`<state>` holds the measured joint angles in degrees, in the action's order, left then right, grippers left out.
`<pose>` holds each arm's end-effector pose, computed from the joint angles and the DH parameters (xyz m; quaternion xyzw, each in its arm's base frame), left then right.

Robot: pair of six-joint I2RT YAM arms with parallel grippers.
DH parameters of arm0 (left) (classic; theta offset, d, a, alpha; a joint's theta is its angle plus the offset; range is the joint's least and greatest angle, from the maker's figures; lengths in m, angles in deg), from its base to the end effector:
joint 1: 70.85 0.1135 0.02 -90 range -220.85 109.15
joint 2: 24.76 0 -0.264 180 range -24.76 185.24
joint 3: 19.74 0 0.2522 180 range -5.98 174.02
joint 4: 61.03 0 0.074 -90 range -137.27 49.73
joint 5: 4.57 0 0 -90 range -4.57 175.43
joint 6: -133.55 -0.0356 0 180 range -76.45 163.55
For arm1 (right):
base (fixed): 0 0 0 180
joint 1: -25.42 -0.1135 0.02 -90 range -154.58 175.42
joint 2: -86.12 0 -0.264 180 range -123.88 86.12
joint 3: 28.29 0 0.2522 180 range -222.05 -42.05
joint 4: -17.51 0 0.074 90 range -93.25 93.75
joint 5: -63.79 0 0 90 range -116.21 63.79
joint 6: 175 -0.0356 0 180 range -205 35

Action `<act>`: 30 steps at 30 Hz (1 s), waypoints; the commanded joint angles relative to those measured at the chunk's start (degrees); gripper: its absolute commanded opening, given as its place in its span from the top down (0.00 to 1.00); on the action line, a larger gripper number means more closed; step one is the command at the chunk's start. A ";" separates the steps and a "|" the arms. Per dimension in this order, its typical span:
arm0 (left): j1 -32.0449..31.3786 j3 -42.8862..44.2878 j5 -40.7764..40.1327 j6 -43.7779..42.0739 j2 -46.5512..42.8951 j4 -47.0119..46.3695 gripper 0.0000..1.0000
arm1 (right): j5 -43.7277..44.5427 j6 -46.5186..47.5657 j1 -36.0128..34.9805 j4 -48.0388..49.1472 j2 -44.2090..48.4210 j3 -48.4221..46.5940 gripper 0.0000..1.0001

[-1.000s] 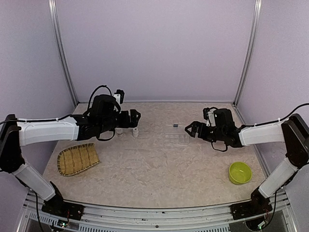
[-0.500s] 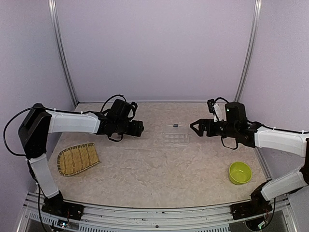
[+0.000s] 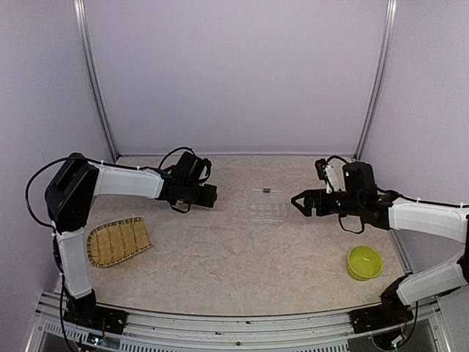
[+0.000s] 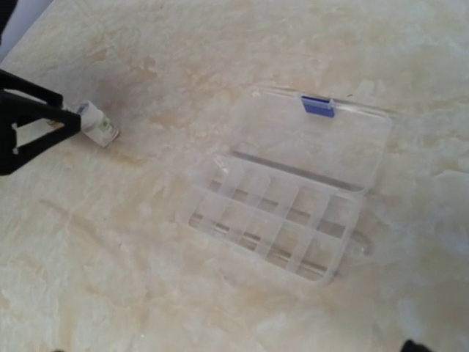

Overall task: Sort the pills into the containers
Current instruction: Pick up the pill bottle from the center of the board.

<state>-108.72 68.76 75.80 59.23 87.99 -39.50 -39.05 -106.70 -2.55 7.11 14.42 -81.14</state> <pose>0.3416 -0.2581 0.1752 0.1467 0.9120 -0.0995 0.3699 0.2353 0.1339 0.2295 -0.1033 0.8529 0.2986 0.4155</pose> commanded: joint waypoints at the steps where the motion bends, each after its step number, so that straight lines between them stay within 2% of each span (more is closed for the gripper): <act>1: 0.83 1.70 -1.24 -1.26 2.03 0.14 0.38 | -0.15 0.47 -0.16 0.29 0.29 0.46 0.03; 8: 1.90 1.33 -0.79 -1.09 2.99 -1.54 0.45 | -0.16 0.19 -0.16 0.60 -0.28 0.73 0.04; 15: 2.01 2.94 -0.67 -1.51 4.38 -1.96 0.46 | 0.18 0.20 -0.16 0.79 -0.57 0.64 0.05; 26: 2.03 3.66 -0.23 -1.45 5.62 -1.96 0.65 | 0.62 0.34 -0.17 1.17 -1.06 0.92 0.06; 30: 2.05 3.57 -0.19 -1.46 5.43 -2.24 0.80 | 0.27 0.36 -0.16 1.42 -1.34 0.95 0.06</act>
<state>-106.89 71.21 75.69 58.21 92.88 -40.44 -38.94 -106.72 -2.55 7.32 13.74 -80.75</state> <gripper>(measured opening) 0.254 0.941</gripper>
